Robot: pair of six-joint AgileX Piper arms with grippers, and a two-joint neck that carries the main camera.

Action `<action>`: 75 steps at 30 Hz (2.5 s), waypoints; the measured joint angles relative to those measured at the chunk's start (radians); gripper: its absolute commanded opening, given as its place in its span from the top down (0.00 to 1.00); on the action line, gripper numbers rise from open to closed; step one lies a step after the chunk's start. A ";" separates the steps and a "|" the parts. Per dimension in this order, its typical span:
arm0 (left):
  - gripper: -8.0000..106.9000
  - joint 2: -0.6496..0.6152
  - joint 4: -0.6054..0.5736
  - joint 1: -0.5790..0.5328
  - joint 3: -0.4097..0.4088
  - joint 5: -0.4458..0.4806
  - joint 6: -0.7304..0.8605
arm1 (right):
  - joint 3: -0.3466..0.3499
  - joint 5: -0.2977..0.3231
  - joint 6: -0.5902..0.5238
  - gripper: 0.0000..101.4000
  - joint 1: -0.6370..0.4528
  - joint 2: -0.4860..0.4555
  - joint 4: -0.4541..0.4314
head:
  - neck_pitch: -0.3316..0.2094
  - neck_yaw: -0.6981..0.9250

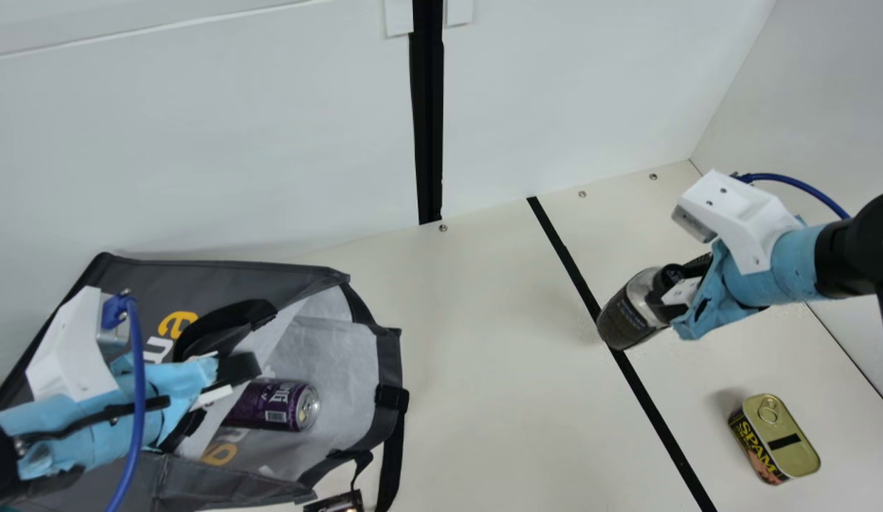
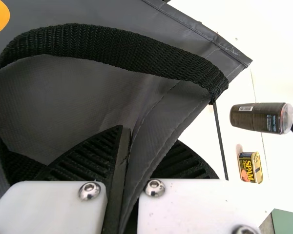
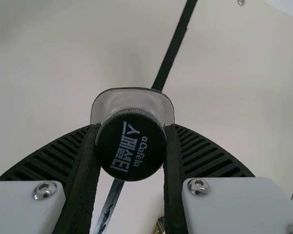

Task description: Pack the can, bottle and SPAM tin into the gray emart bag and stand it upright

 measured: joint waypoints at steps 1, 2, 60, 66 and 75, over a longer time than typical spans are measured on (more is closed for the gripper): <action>1.00 0.000 0.000 0.000 0.000 0.000 0.000 | 0.011 0.000 -0.006 1.00 0.006 -0.010 0.000 | 0.000 0.000; 1.00 0.000 0.000 0.000 0.000 0.000 0.000 | 0.020 0.001 -0.009 1.00 0.011 -0.021 0.003 | 0.000 0.000; 1.00 0.000 0.000 0.000 0.000 0.000 0.000 | 0.261 0.001 0.281 1.00 0.577 -0.432 -0.052 | 0.000 0.000; 1.00 0.000 0.000 0.000 0.000 0.000 0.000 | 0.241 0.002 0.342 1.00 0.618 -0.456 0.013 | 0.000 0.000; 1.00 0.000 0.000 0.000 0.000 0.000 0.000 | 0.212 0.002 0.367 1.00 0.615 -0.480 0.123 | 0.000 0.000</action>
